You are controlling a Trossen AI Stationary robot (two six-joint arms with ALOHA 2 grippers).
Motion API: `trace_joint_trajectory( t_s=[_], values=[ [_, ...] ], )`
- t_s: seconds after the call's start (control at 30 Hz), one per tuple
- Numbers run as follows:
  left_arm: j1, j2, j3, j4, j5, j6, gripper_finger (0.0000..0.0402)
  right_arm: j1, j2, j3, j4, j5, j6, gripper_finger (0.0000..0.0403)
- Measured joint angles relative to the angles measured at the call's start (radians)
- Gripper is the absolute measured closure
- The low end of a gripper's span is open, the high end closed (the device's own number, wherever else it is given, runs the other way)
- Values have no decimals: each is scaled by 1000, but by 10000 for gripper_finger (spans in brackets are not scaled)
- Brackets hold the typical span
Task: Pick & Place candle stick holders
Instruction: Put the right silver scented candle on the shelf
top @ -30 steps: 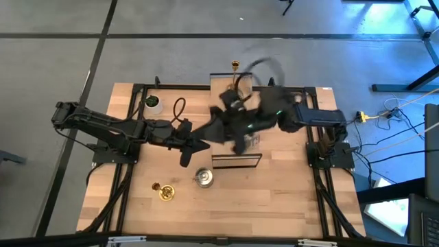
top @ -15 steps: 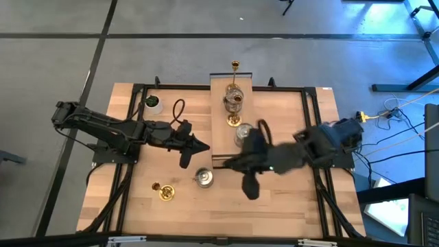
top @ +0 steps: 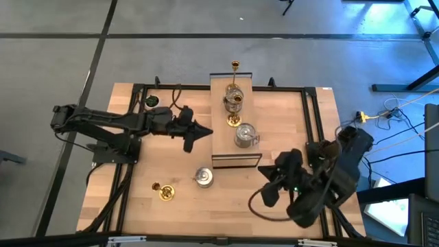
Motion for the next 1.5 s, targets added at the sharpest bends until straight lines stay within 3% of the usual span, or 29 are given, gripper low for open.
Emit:
trace_joint_trajectory(
  t_s=[0.23, 0.4, 0.6, 0.83, 1.0, 1.13, 1.37, 1.5],
  values=[
    [82, 87, 0, 143, 133, -81, 400, 14, -141, -293, 1, 20, 223, 400],
    [95, 141, 0, 213, 167, -128, 400, 15, -234, -527, 173, -37, 316, 400],
    [99, 144, 0, 212, 90, -116, 400, 22, -375, -714, 347, -36, 194, 400],
    [140, 144, 0, 210, 84, -214, 400, 22, -547, -952, 504, -45, 138, 400],
    [155, 144, 0, 249, 55, -236, 400, -26, -703, -1091, 642, -58, -53, 400],
    [158, 149, 0, 262, 34, -221, 400, -131, -803, -1184, 782, -195, -239, 400],
    [174, 184, 0, 258, 54, -198, 400, -377, -871, -1370, 1169, -651, -394, 400],
    [176, 223, 0, 260, 75, -159, 400, -443, -891, -1419, 1284, -712, -447, 400]
  ],
)
